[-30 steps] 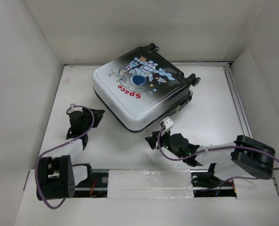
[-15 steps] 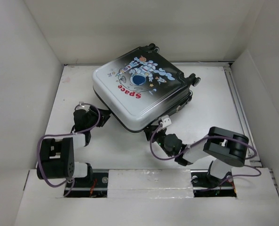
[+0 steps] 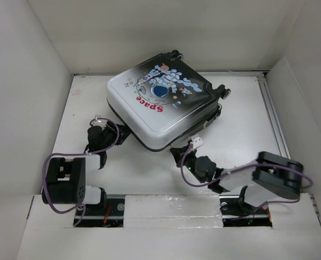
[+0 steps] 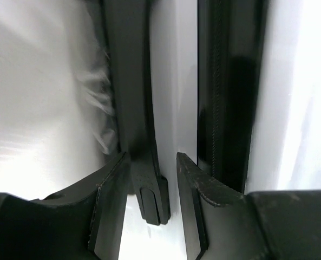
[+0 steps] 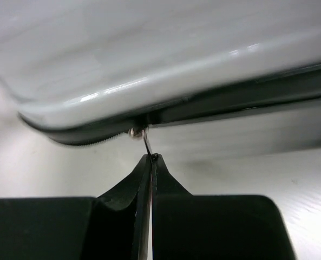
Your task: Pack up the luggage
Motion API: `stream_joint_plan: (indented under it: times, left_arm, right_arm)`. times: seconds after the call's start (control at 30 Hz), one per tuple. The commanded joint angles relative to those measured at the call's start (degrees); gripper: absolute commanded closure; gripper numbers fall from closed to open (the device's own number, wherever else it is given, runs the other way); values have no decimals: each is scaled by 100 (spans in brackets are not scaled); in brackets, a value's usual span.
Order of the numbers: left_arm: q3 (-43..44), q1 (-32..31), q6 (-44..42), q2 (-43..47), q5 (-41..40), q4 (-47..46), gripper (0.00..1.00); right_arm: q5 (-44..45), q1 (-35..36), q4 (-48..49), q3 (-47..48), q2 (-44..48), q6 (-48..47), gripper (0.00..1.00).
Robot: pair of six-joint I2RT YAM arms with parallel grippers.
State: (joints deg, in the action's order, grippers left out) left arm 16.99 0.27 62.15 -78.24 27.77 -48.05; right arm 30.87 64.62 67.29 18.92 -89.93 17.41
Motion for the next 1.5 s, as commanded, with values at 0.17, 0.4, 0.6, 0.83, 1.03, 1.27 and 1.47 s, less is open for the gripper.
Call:
stream_joint_plan:
  times: [0.17, 0.4, 0.6, 0.83, 1.03, 1.27, 1.47]
  left_arm:
    - [-21, -1827, 462, -156, -947, -775, 69]
    - [207, -3585, 1211, -982, -1783, -1663, 69]
    - [244, -3842, 1484, -1361, -1872, -2112, 71]
    - [50, -3569, 905, -351, -2223, -973, 71]
    - [129, -3569, 96, 789, -2662, 163, 63]
    - [23, -3517, -36, 1163, -3005, 780, 53]
    - [269, -3464, -36, 556, -2410, 561, 53]
  right_arm:
    - [-158, -1281, -2800, -389, 3839, 1001, 100]
    - [-1488, -2243, -5673, 165, 5460, 790, 100]
    - [-1375, -2261, -6464, 25, 5294, 1097, 100]
    - [-1690, -2823, -6289, -336, 5792, 1273, 70]
    - [-1830, -2982, -6869, -529, 6847, 1432, 52]
    - [-2331, -3034, -6563, -381, 6025, 1152, 54]
    - [-2797, -3087, -5922, 112, 4476, 606, 53]
